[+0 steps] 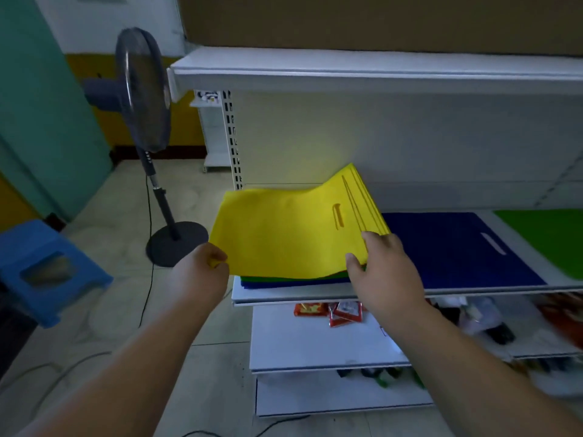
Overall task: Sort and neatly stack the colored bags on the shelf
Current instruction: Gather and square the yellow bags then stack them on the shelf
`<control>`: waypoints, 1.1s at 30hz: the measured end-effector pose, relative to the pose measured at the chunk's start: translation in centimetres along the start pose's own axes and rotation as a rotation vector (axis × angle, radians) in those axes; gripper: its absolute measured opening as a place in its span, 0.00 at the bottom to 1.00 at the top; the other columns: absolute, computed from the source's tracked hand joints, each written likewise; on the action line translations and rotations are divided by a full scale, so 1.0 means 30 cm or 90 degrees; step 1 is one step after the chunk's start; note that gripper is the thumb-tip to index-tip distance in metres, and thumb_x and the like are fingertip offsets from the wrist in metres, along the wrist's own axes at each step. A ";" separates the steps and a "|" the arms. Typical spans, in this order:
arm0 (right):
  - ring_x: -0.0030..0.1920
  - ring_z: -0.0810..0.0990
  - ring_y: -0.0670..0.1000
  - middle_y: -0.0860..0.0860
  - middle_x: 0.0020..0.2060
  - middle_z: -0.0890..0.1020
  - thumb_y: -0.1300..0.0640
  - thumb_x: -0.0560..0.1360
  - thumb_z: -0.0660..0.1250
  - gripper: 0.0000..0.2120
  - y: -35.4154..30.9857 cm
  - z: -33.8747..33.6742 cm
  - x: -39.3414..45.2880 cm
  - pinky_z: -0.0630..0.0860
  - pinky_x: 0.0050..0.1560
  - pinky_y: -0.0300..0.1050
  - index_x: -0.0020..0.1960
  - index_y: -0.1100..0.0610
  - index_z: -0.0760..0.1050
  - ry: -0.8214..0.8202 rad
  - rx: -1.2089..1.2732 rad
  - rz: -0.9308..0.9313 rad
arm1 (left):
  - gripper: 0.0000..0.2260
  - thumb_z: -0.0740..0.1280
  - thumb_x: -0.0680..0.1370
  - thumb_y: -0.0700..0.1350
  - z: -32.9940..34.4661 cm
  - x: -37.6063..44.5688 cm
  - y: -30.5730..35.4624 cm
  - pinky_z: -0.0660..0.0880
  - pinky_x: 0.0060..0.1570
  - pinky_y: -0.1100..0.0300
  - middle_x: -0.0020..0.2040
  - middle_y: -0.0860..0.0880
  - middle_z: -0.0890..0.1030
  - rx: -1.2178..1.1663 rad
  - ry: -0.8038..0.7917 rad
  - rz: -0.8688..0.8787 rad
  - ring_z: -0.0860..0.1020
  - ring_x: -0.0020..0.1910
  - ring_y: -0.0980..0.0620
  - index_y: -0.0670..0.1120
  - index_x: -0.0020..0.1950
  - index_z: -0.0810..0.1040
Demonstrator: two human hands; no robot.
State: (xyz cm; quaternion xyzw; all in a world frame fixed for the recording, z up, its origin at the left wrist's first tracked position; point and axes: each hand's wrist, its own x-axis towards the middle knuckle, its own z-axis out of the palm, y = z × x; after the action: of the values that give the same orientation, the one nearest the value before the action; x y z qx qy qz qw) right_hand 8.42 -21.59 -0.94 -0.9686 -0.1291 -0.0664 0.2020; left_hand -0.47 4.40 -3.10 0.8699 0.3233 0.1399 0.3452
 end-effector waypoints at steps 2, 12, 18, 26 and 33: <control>0.49 0.77 0.56 0.56 0.64 0.68 0.45 0.80 0.61 0.24 -0.028 0.013 0.001 0.70 0.42 0.46 0.72 0.54 0.64 -0.029 -0.025 0.018 | 0.08 0.59 0.79 0.42 -0.012 0.012 -0.005 0.71 0.32 0.58 0.41 0.49 0.79 0.011 -0.025 0.006 0.78 0.36 0.47 0.52 0.51 0.77; 0.33 0.79 0.51 0.51 0.37 0.79 0.53 0.79 0.65 0.22 -0.053 0.017 0.042 0.74 0.30 0.46 0.70 0.50 0.62 -0.058 0.162 0.103 | 0.09 0.64 0.75 0.40 -0.047 -0.003 -0.039 0.72 0.29 0.58 0.39 0.46 0.79 -0.010 -0.095 0.026 0.78 0.33 0.46 0.55 0.49 0.76; 0.32 0.79 0.50 0.48 0.36 0.78 0.57 0.79 0.61 0.22 -0.054 -0.007 0.075 0.78 0.32 0.49 0.71 0.46 0.65 -0.082 0.175 0.066 | 0.10 0.63 0.77 0.38 -0.041 0.004 -0.023 0.74 0.33 0.56 0.43 0.45 0.78 -0.098 -0.105 -0.025 0.78 0.36 0.45 0.53 0.48 0.77; 0.47 0.77 0.46 0.49 0.54 0.83 0.54 0.81 0.61 0.19 0.081 -0.133 -0.075 0.70 0.47 0.40 0.72 0.48 0.70 0.204 0.213 -0.043 | 0.13 0.58 0.80 0.42 0.025 -0.165 0.072 0.75 0.34 0.55 0.43 0.55 0.76 -0.045 0.081 0.130 0.76 0.34 0.51 0.52 0.58 0.79; 0.62 0.77 0.54 0.52 0.63 0.79 0.53 0.81 0.60 0.20 0.473 -0.301 -0.177 0.69 0.55 0.41 0.73 0.50 0.69 0.272 0.219 0.068 | 0.14 0.61 0.81 0.42 0.279 -0.312 0.352 0.64 0.34 0.59 0.50 0.46 0.84 -0.053 0.063 0.277 0.79 0.44 0.43 0.50 0.64 0.80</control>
State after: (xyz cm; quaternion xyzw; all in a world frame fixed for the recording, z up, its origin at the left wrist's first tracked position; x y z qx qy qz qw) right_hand 6.57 -39.02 0.99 -0.8896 -0.0417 -0.2356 0.3890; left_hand 1.33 -11.86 -2.05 0.8964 0.1382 0.2666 0.3259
